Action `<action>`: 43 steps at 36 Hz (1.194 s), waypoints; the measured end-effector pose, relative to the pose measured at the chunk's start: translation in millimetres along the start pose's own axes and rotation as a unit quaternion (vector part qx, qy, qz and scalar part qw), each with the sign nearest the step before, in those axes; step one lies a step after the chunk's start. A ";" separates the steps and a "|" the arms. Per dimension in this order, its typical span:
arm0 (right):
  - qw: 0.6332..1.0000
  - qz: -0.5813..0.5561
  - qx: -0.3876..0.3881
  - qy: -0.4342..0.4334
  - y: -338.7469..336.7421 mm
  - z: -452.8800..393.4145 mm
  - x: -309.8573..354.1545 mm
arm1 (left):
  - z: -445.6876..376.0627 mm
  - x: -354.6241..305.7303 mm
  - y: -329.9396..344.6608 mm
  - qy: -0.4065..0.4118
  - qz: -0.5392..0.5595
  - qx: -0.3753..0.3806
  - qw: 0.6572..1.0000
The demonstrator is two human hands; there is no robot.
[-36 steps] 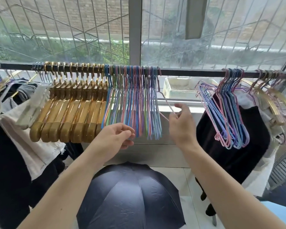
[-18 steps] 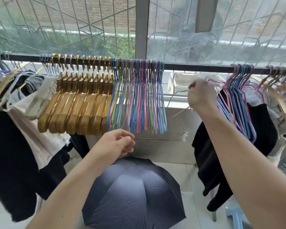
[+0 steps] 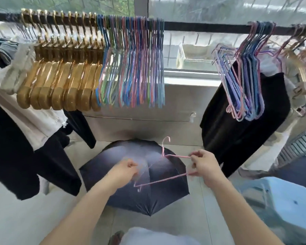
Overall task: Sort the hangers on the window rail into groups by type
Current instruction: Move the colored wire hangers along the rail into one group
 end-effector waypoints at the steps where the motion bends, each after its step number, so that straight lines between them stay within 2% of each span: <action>1: 0.999 -0.025 0.028 0.025 -1.0 5.7 -7.5 | -2.5 14.3 5.8 -0.009 -0.025 -0.008 1.000; 4: 0.987 -0.083 0.124 0.054 -7.7 18.6 -18.6 | -4.3 56.6 10.9 -0.007 -0.132 -0.067 0.989; 6: 0.974 -0.120 0.178 0.069 -13.2 22.0 -24.2 | -5.2 85.1 3.6 0.020 -0.237 -0.107 0.966; 7: 0.968 -0.137 0.195 0.076 -16.2 22.3 -25.8 | -4.5 97.4 -0.9 0.031 -0.274 -0.106 0.955; 9: 0.959 -0.159 0.217 0.086 -20.7 21.6 -29.3 | -3.3 121.8 -10.3 0.023 -0.282 -0.086 0.955; 12: 0.957 -0.175 0.216 0.085 -28.6 16.9 -31.0 | 2.5 140.6 -23.5 -0.003 -0.215 -0.028 0.976; 15: 0.958 -0.193 0.189 0.100 -35.4 9.2 -37.8 | 19.6 133.1 -36.2 -0.044 -0.099 0.042 0.993; 17: 0.956 -0.208 0.171 0.120 -37.3 5.3 -45.3 | 35.6 121.6 -42.8 -0.078 -0.015 0.103 0.992; 20: 0.944 -0.248 0.146 0.163 -35.4 1.8 -57.5 | 57.9 105.5 -58.2 -0.123 0.120 0.155 0.973; 23: 0.930 -0.282 0.120 0.205 -29.2 1.6 -68.6 | 72.2 89.6 -76.6 -0.149 0.219 0.163 0.950; 28: 0.924 -0.287 0.073 0.241 -9.9 5.7 -86.5 | 76.4 70.2 -92.7 -0.123 0.250 0.156 0.948; 33: 0.959 -0.109 0.037 0.257 4.7 32.3 -92.8 | 80.3 58.9 -95.4 -0.094 0.245 0.148 0.954; 38: 0.945 -0.106 0.160 0.265 40.1 63.6 -83.3 | 82.4 40.9 -61.1 -0.050 0.199 0.098 0.974; 40: 0.937 -0.087 0.228 0.249 59.6 84.2 -69.6 | 84.4 26.1 -38.3 -0.015 0.135 0.065 0.989; 43: 0.909 -0.081 0.336 0.233 86.1 120.7 -49.0 | 88.2 5.3 2.5 0.038 0.016 0.062 0.997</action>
Point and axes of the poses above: each hand's wrist, its own z-axis away from the middle knuckle, its own y-axis out of the palm, x = y × z, the point moved 5 cm from there along -z, towards the middle knuckle, and after that the axes turned 14 degrees about -x, right-handed, at the moved point
